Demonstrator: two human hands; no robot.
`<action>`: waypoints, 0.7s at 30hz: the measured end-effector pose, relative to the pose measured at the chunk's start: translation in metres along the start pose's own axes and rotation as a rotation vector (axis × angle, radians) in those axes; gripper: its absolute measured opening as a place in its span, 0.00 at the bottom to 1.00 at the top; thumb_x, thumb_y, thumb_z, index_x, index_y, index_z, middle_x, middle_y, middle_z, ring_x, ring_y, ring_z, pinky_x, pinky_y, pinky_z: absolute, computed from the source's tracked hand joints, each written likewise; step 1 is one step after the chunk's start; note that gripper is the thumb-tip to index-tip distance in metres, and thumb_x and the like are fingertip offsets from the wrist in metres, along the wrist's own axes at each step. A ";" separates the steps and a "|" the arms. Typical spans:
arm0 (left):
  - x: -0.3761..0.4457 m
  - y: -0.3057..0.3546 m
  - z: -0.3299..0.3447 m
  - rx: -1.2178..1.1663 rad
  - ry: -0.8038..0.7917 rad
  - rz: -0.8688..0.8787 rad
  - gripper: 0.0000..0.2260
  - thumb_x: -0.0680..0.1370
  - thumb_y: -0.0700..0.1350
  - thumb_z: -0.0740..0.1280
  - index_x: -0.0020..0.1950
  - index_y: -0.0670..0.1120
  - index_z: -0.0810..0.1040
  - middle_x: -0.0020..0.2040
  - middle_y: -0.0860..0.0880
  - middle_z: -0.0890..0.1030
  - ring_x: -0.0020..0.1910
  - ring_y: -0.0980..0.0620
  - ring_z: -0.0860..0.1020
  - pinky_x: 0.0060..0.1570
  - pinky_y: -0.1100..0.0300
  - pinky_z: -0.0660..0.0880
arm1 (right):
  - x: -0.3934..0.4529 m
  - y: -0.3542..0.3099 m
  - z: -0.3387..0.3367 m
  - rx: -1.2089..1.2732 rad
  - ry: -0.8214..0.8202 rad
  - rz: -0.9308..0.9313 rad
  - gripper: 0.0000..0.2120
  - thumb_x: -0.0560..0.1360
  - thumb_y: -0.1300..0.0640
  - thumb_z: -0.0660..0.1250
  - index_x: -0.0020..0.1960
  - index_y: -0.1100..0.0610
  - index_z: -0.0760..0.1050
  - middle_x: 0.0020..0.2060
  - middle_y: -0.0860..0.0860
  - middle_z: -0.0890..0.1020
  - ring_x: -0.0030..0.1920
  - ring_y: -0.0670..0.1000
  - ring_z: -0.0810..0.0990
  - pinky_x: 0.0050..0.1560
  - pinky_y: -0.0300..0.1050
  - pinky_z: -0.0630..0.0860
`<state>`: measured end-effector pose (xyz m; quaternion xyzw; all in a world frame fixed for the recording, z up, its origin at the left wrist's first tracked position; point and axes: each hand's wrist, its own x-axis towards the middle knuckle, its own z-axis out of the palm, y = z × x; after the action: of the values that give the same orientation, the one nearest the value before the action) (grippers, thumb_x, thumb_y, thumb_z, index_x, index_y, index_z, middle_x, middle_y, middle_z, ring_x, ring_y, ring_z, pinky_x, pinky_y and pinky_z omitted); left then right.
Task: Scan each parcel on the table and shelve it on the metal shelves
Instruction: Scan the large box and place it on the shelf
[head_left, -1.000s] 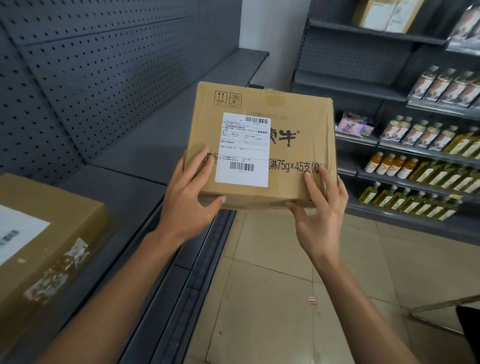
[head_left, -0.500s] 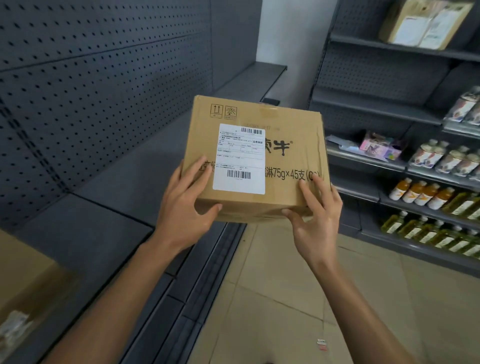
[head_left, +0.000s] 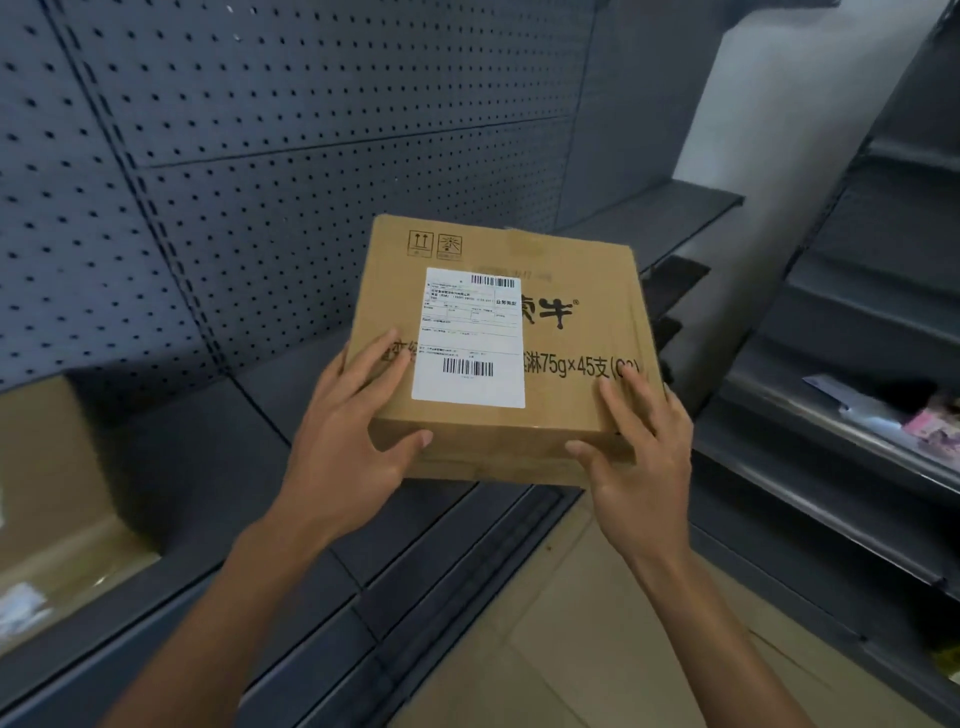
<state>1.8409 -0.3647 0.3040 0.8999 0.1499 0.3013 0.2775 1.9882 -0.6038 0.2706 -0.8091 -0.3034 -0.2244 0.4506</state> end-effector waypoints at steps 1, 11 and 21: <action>0.000 -0.001 -0.004 0.013 0.006 -0.018 0.38 0.74 0.50 0.78 0.80 0.52 0.65 0.80 0.67 0.58 0.82 0.51 0.55 0.78 0.39 0.59 | 0.004 0.000 0.006 0.014 -0.024 -0.006 0.34 0.70 0.59 0.79 0.73 0.54 0.74 0.76 0.49 0.69 0.78 0.59 0.59 0.78 0.57 0.56; 0.004 -0.032 -0.045 0.207 0.143 -0.144 0.37 0.72 0.53 0.76 0.79 0.48 0.69 0.80 0.60 0.62 0.80 0.45 0.59 0.76 0.45 0.61 | 0.061 -0.014 0.078 0.178 -0.226 -0.162 0.30 0.73 0.49 0.72 0.73 0.54 0.74 0.76 0.49 0.70 0.77 0.60 0.62 0.78 0.62 0.59; 0.017 -0.056 -0.058 0.215 0.225 -0.342 0.35 0.75 0.56 0.74 0.79 0.50 0.68 0.80 0.60 0.62 0.80 0.48 0.60 0.76 0.41 0.64 | 0.121 -0.033 0.135 0.239 -0.364 -0.264 0.28 0.73 0.46 0.70 0.72 0.50 0.76 0.73 0.42 0.72 0.77 0.54 0.61 0.75 0.50 0.57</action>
<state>1.8120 -0.2890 0.3177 0.8465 0.3616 0.3307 0.2084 2.0640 -0.4384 0.3000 -0.7306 -0.5068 -0.0945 0.4477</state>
